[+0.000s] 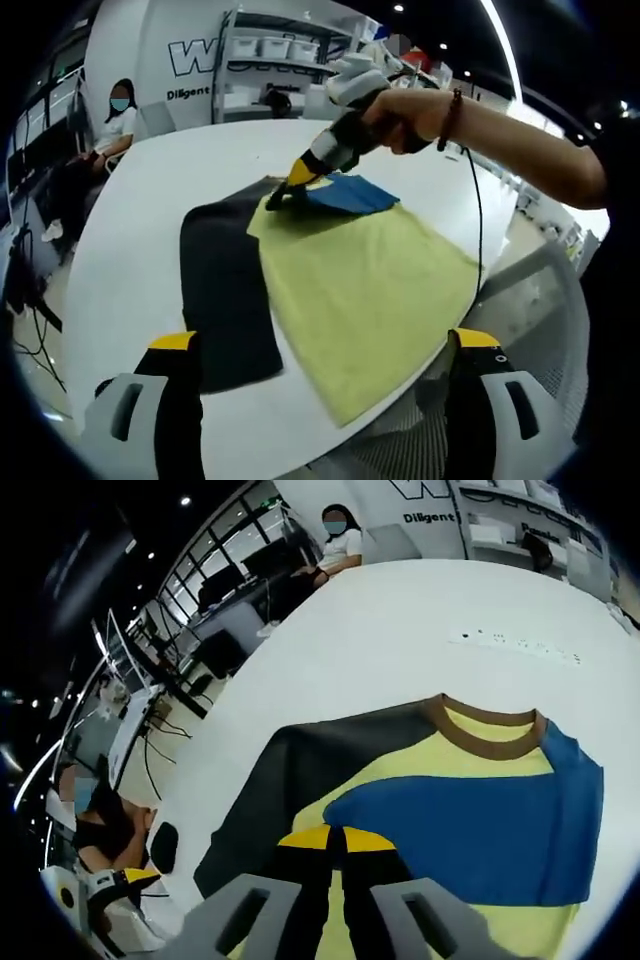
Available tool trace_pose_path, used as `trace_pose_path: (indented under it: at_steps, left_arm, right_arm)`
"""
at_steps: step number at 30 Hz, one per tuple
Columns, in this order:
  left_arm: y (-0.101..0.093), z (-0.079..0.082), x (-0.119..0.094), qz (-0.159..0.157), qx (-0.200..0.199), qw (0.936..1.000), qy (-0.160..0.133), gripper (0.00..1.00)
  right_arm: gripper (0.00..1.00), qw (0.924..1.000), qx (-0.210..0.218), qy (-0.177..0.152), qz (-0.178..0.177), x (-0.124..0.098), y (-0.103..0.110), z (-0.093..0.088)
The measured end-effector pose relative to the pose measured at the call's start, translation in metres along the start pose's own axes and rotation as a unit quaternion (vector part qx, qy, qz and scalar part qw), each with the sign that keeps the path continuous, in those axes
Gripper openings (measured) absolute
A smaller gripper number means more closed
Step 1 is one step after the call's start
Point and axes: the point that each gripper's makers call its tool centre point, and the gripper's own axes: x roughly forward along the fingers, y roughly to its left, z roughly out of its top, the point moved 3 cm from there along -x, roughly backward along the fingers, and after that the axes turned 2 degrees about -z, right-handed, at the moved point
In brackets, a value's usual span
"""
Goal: Fold the garment on the visible template until the final outline fits inside the template.
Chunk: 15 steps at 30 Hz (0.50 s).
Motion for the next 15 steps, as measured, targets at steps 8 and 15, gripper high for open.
trace_pose_path:
  at_steps: [8,15]
  left_arm:
    - [0.004,-0.004,0.000,0.002,-0.007,1.0000,0.001,0.97]
    - [0.003,-0.005,0.003,-0.001,-0.006,1.0000,0.004,0.96]
  right_arm:
    - [0.00,0.9983,-0.032,0.037,-0.031,0.012,-0.003,-0.026]
    - [0.00,0.9947,-0.057,0.063,-0.058,0.020,-0.011,-0.046]
